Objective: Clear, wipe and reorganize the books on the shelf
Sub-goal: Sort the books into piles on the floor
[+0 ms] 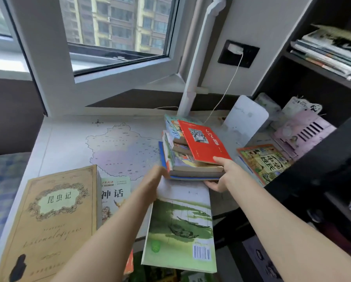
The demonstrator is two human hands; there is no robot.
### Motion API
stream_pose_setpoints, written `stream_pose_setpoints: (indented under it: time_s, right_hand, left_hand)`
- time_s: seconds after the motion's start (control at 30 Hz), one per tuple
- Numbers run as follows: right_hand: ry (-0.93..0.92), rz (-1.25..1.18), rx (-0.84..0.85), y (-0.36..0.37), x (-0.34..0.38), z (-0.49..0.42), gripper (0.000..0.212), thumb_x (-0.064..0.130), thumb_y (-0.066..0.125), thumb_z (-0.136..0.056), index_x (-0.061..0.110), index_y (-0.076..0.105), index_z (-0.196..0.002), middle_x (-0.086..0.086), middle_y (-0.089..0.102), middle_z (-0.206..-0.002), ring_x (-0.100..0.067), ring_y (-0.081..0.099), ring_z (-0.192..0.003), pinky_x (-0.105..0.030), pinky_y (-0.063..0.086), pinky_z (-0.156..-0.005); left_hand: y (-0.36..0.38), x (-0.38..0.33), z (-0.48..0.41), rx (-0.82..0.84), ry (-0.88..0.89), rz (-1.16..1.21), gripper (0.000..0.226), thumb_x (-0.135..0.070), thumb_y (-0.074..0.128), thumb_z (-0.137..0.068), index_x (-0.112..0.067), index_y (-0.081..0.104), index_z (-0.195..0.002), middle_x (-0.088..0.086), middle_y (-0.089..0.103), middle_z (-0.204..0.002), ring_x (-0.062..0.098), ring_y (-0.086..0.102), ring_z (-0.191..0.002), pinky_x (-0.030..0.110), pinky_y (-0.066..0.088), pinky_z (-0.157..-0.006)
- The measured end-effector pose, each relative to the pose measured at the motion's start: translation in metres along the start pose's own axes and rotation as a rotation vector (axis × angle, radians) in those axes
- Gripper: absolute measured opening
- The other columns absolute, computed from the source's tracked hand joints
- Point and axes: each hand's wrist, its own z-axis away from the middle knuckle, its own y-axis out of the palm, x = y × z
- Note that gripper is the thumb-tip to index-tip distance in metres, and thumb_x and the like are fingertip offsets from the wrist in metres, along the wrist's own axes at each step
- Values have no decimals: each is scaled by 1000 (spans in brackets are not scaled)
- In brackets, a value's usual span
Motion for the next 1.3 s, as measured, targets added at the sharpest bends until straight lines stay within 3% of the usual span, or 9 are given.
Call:
stream_pose_setpoints:
  time_s: [0.2, 0.37, 0.5, 0.67, 0.77, 0.9, 1.07, 1.2, 1.3]
  right_hand:
    - [-174, 427, -27, -4, -4, 4, 60, 24, 65, -88, 12, 36, -139, -14, 42, -142, -38, 52, -120, -49, 46, -96]
    - [-1061, 1526, -524, -10, -4, -4, 85, 62, 52, -86, 18, 17, -150, -16, 33, -148, -36, 36, -133, -47, 31, -107]
    - [-1020, 1751, -195, 36, 3, -24, 100, 80, 40, -78, 26, 0, -153, -19, 7, -159, -43, 10, -144, -61, 12, -115]
    - [-920, 1742, -71, 52, 4, -64, 75, 51, 43, -87, 27, 9, -149, -28, 33, -143, -49, 41, -123, -56, 39, -101]
    - [-946, 1724, -24, 43, 1, -68, 67, 43, 35, -92, 26, 9, -151, -28, 32, -144, -48, 41, -123, -52, 39, -103]
    - [-892, 1667, 73, 37, 10, -63, 63, 36, 31, -95, 28, 8, -153, -23, 27, -152, -43, 36, -132, -45, 35, -108]
    - [-886, 1384, 217, 22, 13, -55, 56, 28, 33, -97, 36, 20, -151, -9, 25, -157, -32, 32, -138, -42, 30, -113]
    - [-1000, 1059, 211, 12, 15, -56, 43, 18, 34, -98, 31, 46, -138, 2, 61, -99, -15, 53, -79, -21, 44, -62]
    - [-1078, 797, -15, -4, 29, -54, 24, 14, 32, -99, 17, 55, -98, 0, 52, -76, -19, 46, -67, -27, 32, -51]
  left_hand:
    - [13, -42, -13, 83, 68, -92, 61, -43, 43, -98, -14, 26, -149, 11, 18, -158, 28, 21, -144, 43, 19, -116]
    - [17, -55, -32, 132, 86, -187, 70, -53, 47, -94, -13, 27, -149, 14, 22, -156, 31, 25, -142, 43, 25, -115]
    - [19, -67, -56, 113, 72, -156, 80, -61, 49, -89, -19, 22, -152, 11, 13, -159, 33, 19, -144, 50, 21, -116]
    - [34, -78, -85, 112, 108, -190, 77, -58, 47, -91, -20, 18, -152, 6, 5, -161, 30, 11, -146, 46, 16, -115]
    - [42, -88, -96, 87, 133, -183, 62, -44, 50, -95, -14, 31, -147, 6, 19, -158, 23, 23, -143, 30, 26, -103]
    - [51, -93, -110, 107, 99, -204, 56, -37, 59, -92, -9, 43, -137, 15, 54, -133, 25, 59, -99, 34, 48, -81]
    - [51, -99, -114, 104, 33, -298, 46, -42, 61, -88, -10, 43, -116, 11, 61, -112, 22, 61, -80, 30, 46, -60]
    - [46, -96, -112, 145, -16, -355, 93, -72, 52, -79, -14, 26, -146, 21, 34, -148, 37, 45, -128, 44, 41, -101]
    - [46, -89, -115, 136, 38, -244, 72, -60, 54, -87, -13, 41, -140, 16, 49, -138, 30, 57, -109, 33, 47, -81]
